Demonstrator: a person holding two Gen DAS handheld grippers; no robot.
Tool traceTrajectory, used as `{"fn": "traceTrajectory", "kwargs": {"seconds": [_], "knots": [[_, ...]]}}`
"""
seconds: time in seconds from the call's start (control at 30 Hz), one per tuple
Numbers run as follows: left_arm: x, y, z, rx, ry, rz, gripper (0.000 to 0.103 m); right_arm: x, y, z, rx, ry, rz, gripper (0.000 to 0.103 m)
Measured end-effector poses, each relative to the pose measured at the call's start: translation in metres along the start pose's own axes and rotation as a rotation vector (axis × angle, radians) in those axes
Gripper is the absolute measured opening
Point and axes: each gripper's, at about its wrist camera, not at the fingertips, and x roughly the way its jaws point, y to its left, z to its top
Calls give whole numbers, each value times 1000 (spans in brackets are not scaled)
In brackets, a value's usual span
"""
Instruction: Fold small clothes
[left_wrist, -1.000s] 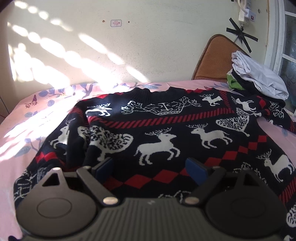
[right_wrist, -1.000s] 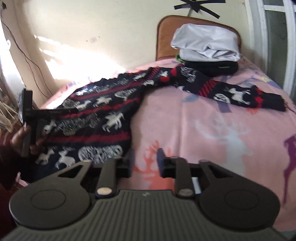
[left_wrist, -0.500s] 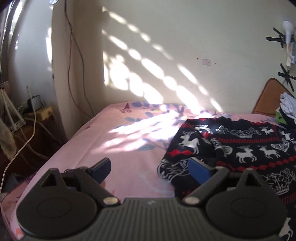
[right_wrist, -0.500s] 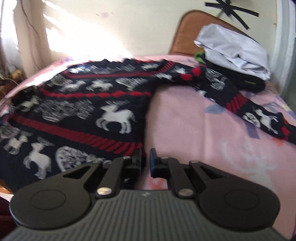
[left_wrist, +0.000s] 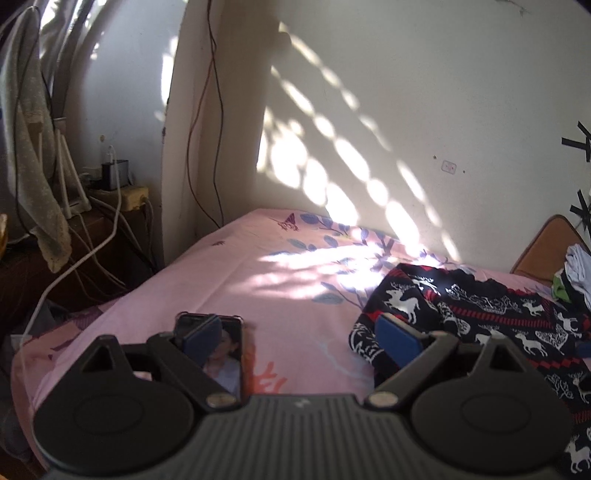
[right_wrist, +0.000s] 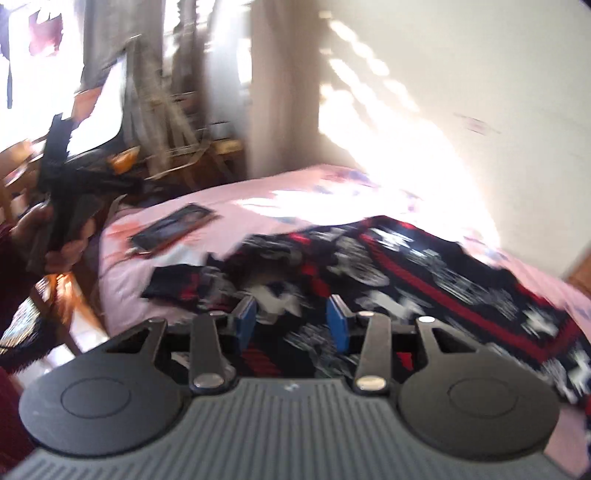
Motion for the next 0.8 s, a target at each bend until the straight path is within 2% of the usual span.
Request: {"fn": "traceTrajectory", "kwargs": {"seconds": [0.07, 0.13, 0.3, 0.33, 0.37, 0.4, 0.43, 0.53, 0.63, 0.7, 0.8], "knots": [[-17, 14, -1, -20, -28, 21, 95, 42, 36, 18, -108, 46, 133, 45], [-34, 26, -4, -34, -48, 42, 96, 83, 66, 22, -210, 108, 201, 45], [-63, 55, -16, -50, -88, 96, 100, 152, 99, 7, -419, 256, 200, 51], [-66, 62, -17, -61, -93, 106, 100, 159, 97, 5, -432, 254, 191, 50], [-67, 67, -18, -76, -96, 116, 100, 159, 94, 7, -419, 234, 206, 24], [-66, 73, -19, -95, -100, 125, 100, 164, 95, 12, -400, 253, 229, 5], [-64, 79, -18, -118, -100, 135, 100, 166, 97, 19, -383, 245, 223, 7], [-58, 91, -15, -192, -100, 169, 100, 164, 100, 57, -335, 144, 232, 7], [-58, 97, -13, -215, -94, 187, 100, 147, 78, 122, -201, -39, 214, 7], [-57, 95, -12, -202, -89, 191, 100, 120, 45, 166, -98, -179, 172, 7], [-51, 86, -10, -182, -78, 174, 100, 60, -30, 208, 88, -386, 43, 7]]}}
